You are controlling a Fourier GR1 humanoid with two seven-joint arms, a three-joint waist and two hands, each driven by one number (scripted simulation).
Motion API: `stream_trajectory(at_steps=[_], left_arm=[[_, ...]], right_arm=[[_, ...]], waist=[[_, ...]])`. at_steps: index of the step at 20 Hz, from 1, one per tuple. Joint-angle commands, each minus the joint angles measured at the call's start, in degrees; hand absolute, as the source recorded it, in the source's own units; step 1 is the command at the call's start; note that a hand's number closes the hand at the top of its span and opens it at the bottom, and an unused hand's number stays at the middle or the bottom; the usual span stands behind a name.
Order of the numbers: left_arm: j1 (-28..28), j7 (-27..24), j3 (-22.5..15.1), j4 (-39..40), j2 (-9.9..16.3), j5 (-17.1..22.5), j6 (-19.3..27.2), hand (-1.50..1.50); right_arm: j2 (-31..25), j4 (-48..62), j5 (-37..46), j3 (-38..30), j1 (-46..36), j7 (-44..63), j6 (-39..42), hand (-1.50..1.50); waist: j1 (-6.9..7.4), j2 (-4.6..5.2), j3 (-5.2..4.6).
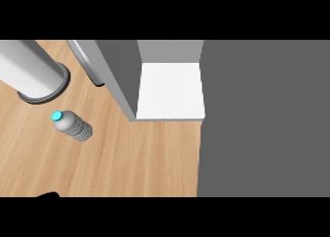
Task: Pick up the bottled water, place it into the cabinet and close the cabinet
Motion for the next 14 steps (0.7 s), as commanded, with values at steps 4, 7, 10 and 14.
stream_trajectory(at_steps=[4,7,10,14], left_arm=[[2.4,-2.6,-1.8,1.3,-0.2,-0.8,0.4,-1.5],[-1.5,0.6,-1.3,1.9,0.2,-0.5,1.1,-1.5],[4.0,-6.0,-1.9,4.0,-0.2,0.6,0.8,-1.5],[3.7,-6.2,0.7,7.9,-0.2,2.5,0.6,-1.5]], right_arm=[[0.5,-11.2,-4.4,-0.6,6.3,2.3,1.1,-1.5],[0.6,-10.6,-3.0,0.4,9.5,0.8,2.4,-1.5],[0.2,-10.9,-4.7,-1.3,13.6,-3.7,5.4,-1.5],[3.9,-7.2,3.2,5.0,16.9,-9.7,6.1,-1.5]], waist=[[-0.12,0.1,-0.02],[-0.33,0.14,-0.01],[-0.36,0.0,-0.03],[-0.34,-0.02,-0.04]])
